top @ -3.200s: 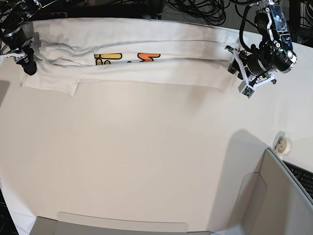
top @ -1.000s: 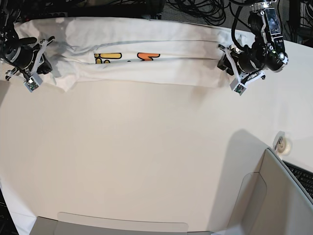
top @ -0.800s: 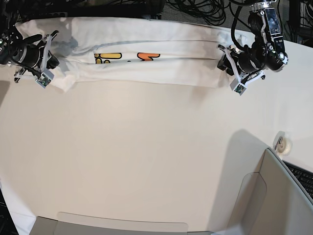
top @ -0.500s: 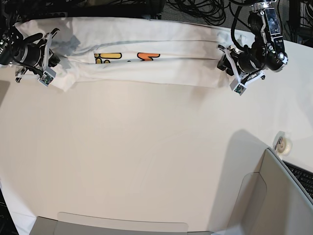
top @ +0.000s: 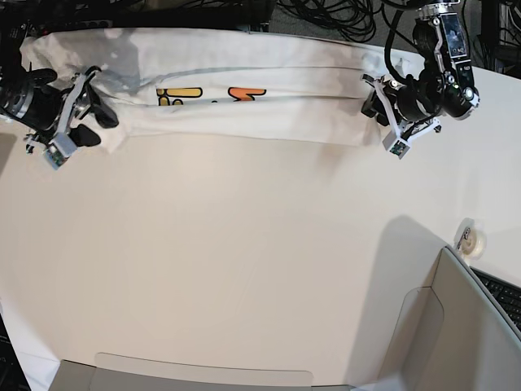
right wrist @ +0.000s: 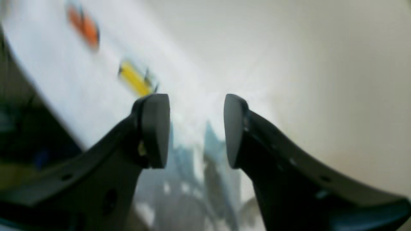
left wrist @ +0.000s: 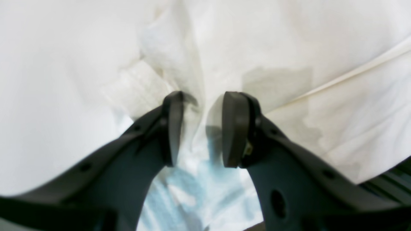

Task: Layout the t-shirt on the table in an organized manner, then fold the t-shirt properly
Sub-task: 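Adjust the right gripper's grip on the strip end, tucking it inward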

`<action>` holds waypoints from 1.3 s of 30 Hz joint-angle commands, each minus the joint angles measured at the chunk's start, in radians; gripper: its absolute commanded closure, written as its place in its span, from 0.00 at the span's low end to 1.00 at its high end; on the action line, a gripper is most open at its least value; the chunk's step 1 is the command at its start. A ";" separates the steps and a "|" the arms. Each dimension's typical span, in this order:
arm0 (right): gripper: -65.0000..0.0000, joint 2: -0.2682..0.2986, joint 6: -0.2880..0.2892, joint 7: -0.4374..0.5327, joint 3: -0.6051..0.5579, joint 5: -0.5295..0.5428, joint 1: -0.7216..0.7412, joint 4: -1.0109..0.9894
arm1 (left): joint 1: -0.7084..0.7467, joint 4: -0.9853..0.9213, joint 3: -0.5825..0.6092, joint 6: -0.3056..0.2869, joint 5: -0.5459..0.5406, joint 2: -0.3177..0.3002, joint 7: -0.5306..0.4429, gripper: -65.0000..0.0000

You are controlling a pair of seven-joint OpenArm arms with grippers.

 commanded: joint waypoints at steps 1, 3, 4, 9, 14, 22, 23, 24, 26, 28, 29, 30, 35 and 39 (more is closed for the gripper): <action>0.63 -0.027 0.020 0.007 0.049 0.007 0.026 -0.009 | -0.005 0.009 -0.003 0.002 0.002 -0.008 0.006 0.67; 0.68 -0.130 0.020 0.009 0.109 0.002 0.093 -0.066 | -0.005 0.007 -0.003 0.002 0.002 -0.008 0.005 0.67; 0.73 -0.183 0.018 0.009 0.134 -0.015 0.130 -0.112 | -0.005 0.007 -0.003 0.002 0.002 -0.008 0.005 0.67; 1.00 -0.358 -0.079 0.012 0.151 -0.398 0.288 -0.333 | -0.005 0.007 -0.001 0.002 0.002 -0.008 0.005 0.67; 1.00 -0.489 -0.082 0.105 0.152 -0.815 0.351 -0.291 | -0.005 0.007 -0.001 0.002 0.002 -0.008 0.005 0.67; 1.00 -0.535 -0.123 0.132 0.154 -1.027 0.348 -0.222 | -0.005 0.007 -0.001 0.002 0.002 -0.008 0.005 0.67; 1.00 -0.536 -0.151 0.132 0.155 -1.043 0.347 -0.224 | -0.005 0.007 -0.001 0.002 0.002 -0.008 0.005 0.67; 1.00 -0.536 -0.169 0.132 0.155 -1.052 0.341 -0.224 | -0.005 0.007 -0.001 0.002 0.002 -0.008 0.005 0.67; 1.00 -0.530 -0.199 0.130 0.155 -1.059 0.319 -0.224 | -0.005 0.007 -0.001 0.002 0.002 -0.008 0.005 0.67; 1.00 -0.527 -0.200 0.095 0.154 -1.058 0.307 -0.225 | -0.005 0.007 -0.001 0.002 0.002 -0.008 0.005 0.67; 1.00 -0.526 -0.199 0.062 0.154 -1.058 0.304 -0.227 | -0.005 0.007 -0.001 0.002 0.002 -0.008 0.005 0.67; 1.00 -0.516 -0.197 0.029 0.151 -1.053 0.301 -0.227 | -0.005 0.007 -0.001 0.002 0.002 -0.008 0.005 0.67; 1.00 -0.481 -0.064 -0.096 0.146 -1.018 0.281 -0.216 | -0.005 0.007 -0.001 0.002 0.002 -0.008 0.005 0.67; 1.00 -0.430 -0.007 -0.131 0.147 -0.909 0.221 -0.138 | -0.005 0.007 -0.001 0.002 0.002 -0.006 0.005 0.67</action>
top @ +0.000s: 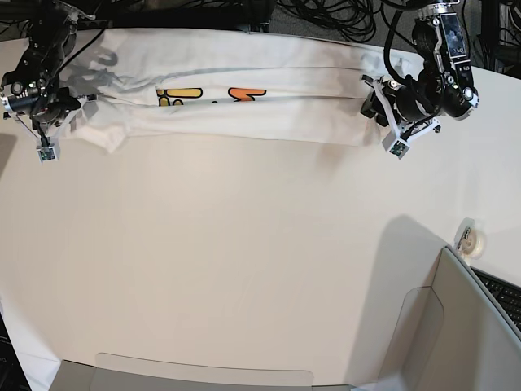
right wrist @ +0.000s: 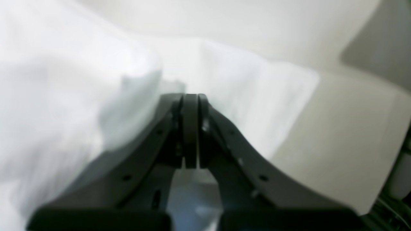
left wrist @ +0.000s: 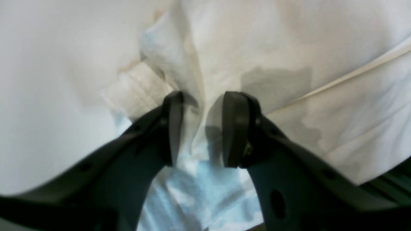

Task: Layout the t-shirt on the table in an organized manner, then fold the t-shirt properly
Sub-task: 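Adjust the right gripper's grip on the strip end, tucking it inward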

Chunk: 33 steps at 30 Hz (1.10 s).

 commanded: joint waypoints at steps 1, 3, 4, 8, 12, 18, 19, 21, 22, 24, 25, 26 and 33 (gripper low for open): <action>1.00 0.031 0.019 0.007 0.002 0.030 -0.009 0.050 | -0.007 0.009 -0.001 0.002 0.001 -0.009 0.006 0.68; 1.00 0.056 0.022 0.007 0.000 0.085 -0.045 0.094 | -0.007 0.009 -0.001 0.002 0.001 -0.009 0.006 0.68; 1.00 0.068 0.022 0.007 0.000 0.119 -0.057 0.114 | -0.007 0.009 -0.001 0.002 0.001 -0.009 0.006 0.68; 1.00 0.136 0.024 0.007 0.002 0.321 -0.111 0.146 | -0.007 0.007 -0.001 0.002 0.001 -0.009 0.006 0.68; 1.00 0.198 0.024 0.008 0.000 0.548 -0.141 0.146 | -0.007 0.007 -0.001 0.002 0.001 -0.009 0.006 0.68; 1.00 0.209 0.015 0.015 0.006 0.642 -0.094 0.140 | -0.007 0.007 -0.001 0.002 0.001 -0.009 0.006 0.68; 1.00 0.198 0.013 0.015 0.006 0.625 -0.072 0.131 | -0.007 0.007 -0.001 0.002 0.001 -0.009 0.004 0.68; 1.00 0.163 0.004 0.016 0.006 0.579 -0.034 0.122 | -0.007 0.007 -0.001 0.002 0.001 -0.009 0.004 0.68; 0.97 0.145 -0.007 0.022 0.006 0.545 -0.014 0.116 | -0.007 0.007 -0.001 0.002 0.001 -0.009 0.004 0.68; 0.85 0.111 -0.018 0.025 0.006 0.488 0.018 0.100 | -0.007 0.007 -0.001 0.002 0.001 -0.009 0.004 0.68; 0.78 0.096 -0.018 0.025 0.006 0.465 0.041 0.087 | -0.007 0.007 -0.001 0.002 0.001 -0.009 0.004 0.68; 0.73 0.088 -0.018 0.024 0.006 0.453 0.058 0.070 | -0.005 0.007 -0.001 0.002 0.001 -0.009 0.004 0.68; 0.62 0.091 0.001 0.022 0.006 0.444 0.140 -0.153 | -0.002 0.007 -0.001 0.002 0.001 -0.009 0.004 0.68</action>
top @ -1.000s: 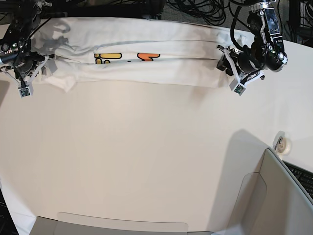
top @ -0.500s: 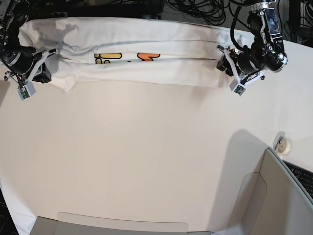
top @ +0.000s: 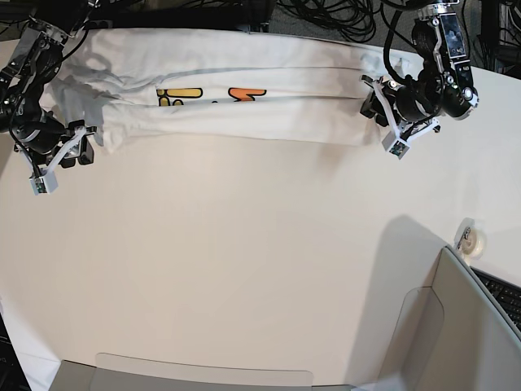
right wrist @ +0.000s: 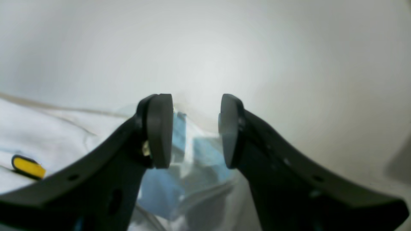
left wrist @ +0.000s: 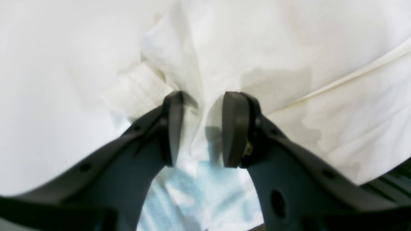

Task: Layout the t-shirt on the table in an organized manner, then fold the t-shirt properly
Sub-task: 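Adjust the right gripper's grip on the strip end, tucking it inward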

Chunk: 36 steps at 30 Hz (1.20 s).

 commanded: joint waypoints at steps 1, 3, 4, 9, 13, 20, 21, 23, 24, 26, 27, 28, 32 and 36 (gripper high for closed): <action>0.62 0.032 0.001 0.015 0.004 0.013 0.021 -0.005 | -0.002 0.009 -0.001 0.002 0.002 -0.009 0.007 0.68; 0.62 0.040 0.001 0.015 0.004 0.013 0.019 -0.037 | -0.001 0.009 -0.001 0.002 0.002 -0.009 0.007 0.68; 0.62 0.041 0.000 0.015 0.004 0.013 0.016 -0.043 | -0.001 0.009 -0.001 0.002 0.002 -0.009 0.007 0.68; 0.62 0.046 0.000 -0.046 0.004 0.015 0.001 -0.038 | -0.002 0.009 -0.001 0.002 0.002 -0.009 0.007 0.68; 0.62 0.047 0.001 -0.046 0.006 0.062 -0.024 -0.037 | -0.005 0.009 -0.001 0.002 0.002 -0.009 0.007 0.68; 0.62 0.076 0.000 -0.046 0.006 0.074 -0.096 0.025 | -0.005 0.009 -0.001 0.002 0.004 -0.009 0.007 0.68; 0.62 0.076 0.000 -0.046 0.006 0.074 -0.105 0.037 | -0.005 0.009 -0.001 0.002 0.004 -0.009 0.007 0.68; 0.62 0.076 0.000 -0.046 0.006 0.074 -0.117 0.052 | -0.005 0.009 -0.001 0.002 0.004 -0.009 0.007 0.68; 0.64 0.076 0.000 -0.046 0.006 0.074 -0.122 0.058 | -0.005 0.009 -0.001 0.002 0.004 -0.009 0.007 0.68; 0.68 0.076 0.000 -0.046 0.006 0.074 -0.131 0.072 | -0.005 0.009 -0.001 0.002 0.004 -0.009 0.007 0.68; 0.71 0.076 0.000 -0.046 0.006 0.074 -0.133 0.078 | -0.005 0.009 -0.001 0.002 0.004 -0.009 0.007 0.68; 0.74 0.076 0.000 -0.046 0.006 0.074 -0.139 0.083 | -0.005 0.009 -0.001 0.002 0.004 -0.009 0.007 0.68; 0.85 0.081 0.001 -0.046 0.006 0.088 -0.159 0.095 | -0.005 0.009 -0.001 0.002 0.004 -0.009 0.007 0.68; 1.00 0.081 -0.002 -0.046 0.003 0.127 -0.179 0.127 | -0.005 0.009 -0.001 0.002 0.004 -0.009 0.007 0.68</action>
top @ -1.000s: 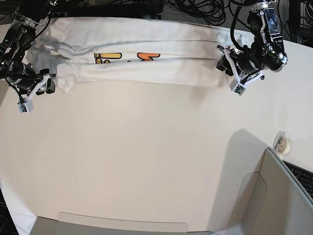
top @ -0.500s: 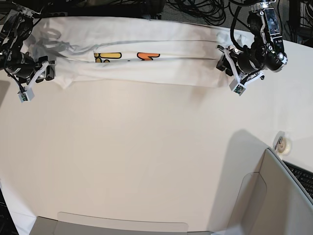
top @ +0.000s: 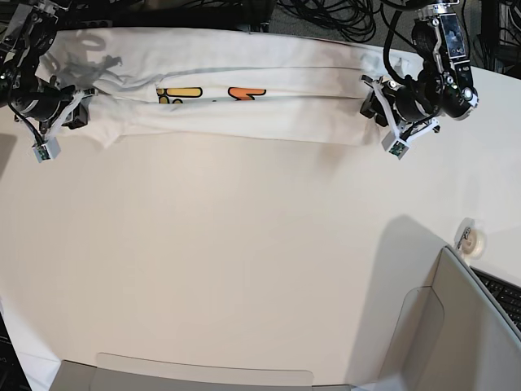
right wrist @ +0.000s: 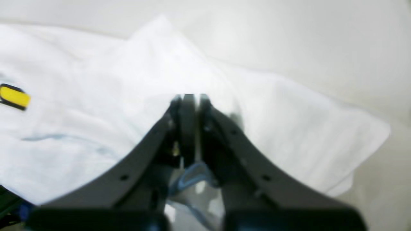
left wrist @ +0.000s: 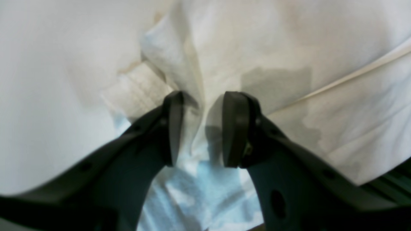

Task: Layout the t-shirt on the table in an organized manner, then fold the t-shirt properly
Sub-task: 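Adjust the right gripper's grip on the strip end, tucking it inward, then push the right gripper along the strip end toward the print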

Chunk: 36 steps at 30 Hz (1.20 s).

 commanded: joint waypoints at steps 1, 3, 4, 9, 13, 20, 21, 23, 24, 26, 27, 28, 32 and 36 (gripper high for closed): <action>1.00 0.019 -0.001 0.013 0.004 0.015 -0.003 0.024 | -0.005 0.009 -0.001 0.002 0.004 -0.009 0.008 0.68; 1.00 0.019 -0.001 0.013 0.001 0.017 -0.012 0.050 | -0.005 0.007 -0.001 0.002 0.004 -0.009 0.008 0.68; 1.00 0.019 -0.001 0.013 0.001 0.017 -0.024 0.064 | -0.005 0.007 -0.001 0.002 0.004 -0.009 0.008 0.68; 1.00 0.020 0.002 0.013 -0.014 0.020 -0.083 0.180 | -0.005 0.007 -0.001 0.002 0.004 -0.009 0.008 0.68; 1.00 0.100 0.003 0.013 -0.148 0.035 -0.121 0.231 | -0.005 0.007 -0.001 0.002 0.004 -0.009 0.008 0.68; 1.00 0.210 0.003 0.013 -0.494 0.051 -0.125 0.231 | -0.008 -0.086 -0.003 0.002 0.004 -0.009 0.006 0.68; 1.00 0.221 0.003 0.013 -0.534 0.051 -0.125 0.231 | -0.013 -0.108 -0.003 0.002 0.004 -0.009 0.006 0.68; 1.00 0.244 0.003 0.013 -0.615 0.049 -0.122 0.231 | -0.036 -0.140 -0.003 0.002 0.002 -0.009 0.004 0.68; 1.00 0.253 0.003 0.013 -0.651 0.049 -0.116 0.231 | -0.039 -0.144 -0.003 0.002 0.002 -0.009 0.004 0.68; 1.00 0.275 0.003 0.013 -0.701 0.049 -0.115 0.231 | -0.039 -0.144 -0.003 0.002 0.001 -0.007 -0.005 0.68; 1.00 0.281 0.003 0.013 -0.717 0.049 -0.115 0.231 | -0.039 -0.143 -0.003 0.002 0.001 -0.007 -0.015 0.68; 1.00 0.282 0.003 0.013 -0.723 0.049 -0.116 0.231 | -0.039 -0.143 -0.003 0.002 0.001 -0.007 -0.026 0.68; 1.00 0.309 0.002 0.013 -0.708 0.049 -0.116 0.231 | -0.039 -0.143 -0.003 0.002 0.001 -0.007 -0.034 0.68; 1.00 0.324 0.002 0.066 -0.602 0.066 -0.136 0.237 | -0.040 -0.143 -0.009 0.002 0.001 0.007 -0.034 0.68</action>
